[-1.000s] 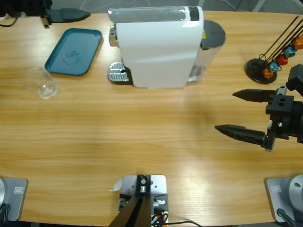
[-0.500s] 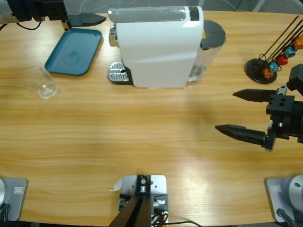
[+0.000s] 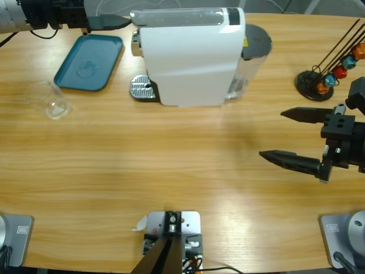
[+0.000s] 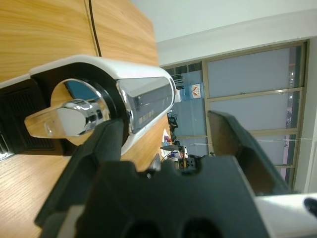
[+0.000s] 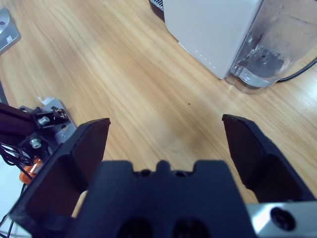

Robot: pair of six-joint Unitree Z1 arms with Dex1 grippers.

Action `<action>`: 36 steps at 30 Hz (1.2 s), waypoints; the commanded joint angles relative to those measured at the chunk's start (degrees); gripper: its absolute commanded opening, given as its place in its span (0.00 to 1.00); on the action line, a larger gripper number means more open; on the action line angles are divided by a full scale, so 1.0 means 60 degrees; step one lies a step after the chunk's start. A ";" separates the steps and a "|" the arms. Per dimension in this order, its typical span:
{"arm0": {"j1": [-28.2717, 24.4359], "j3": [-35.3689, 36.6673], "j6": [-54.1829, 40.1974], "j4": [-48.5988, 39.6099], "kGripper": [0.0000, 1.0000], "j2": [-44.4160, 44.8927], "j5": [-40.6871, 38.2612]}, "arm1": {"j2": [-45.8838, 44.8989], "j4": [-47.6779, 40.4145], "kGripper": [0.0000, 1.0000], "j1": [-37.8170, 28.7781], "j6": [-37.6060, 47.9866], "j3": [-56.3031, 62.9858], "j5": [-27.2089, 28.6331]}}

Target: Pour coffee

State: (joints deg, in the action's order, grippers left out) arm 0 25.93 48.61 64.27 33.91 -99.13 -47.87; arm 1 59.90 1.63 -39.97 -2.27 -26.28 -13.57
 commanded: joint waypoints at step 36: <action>0.0000 -0.0982 0.0494 0.1994 0.00 0.0546 -0.0307 | -0.0101 -0.0023 1.00 -0.0063 0.0073 0.0221 -0.0126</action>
State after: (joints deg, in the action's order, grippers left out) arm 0 24.85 43.37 66.93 47.05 -102.55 -50.50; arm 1 59.90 1.63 -39.97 -2.27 -26.29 -13.57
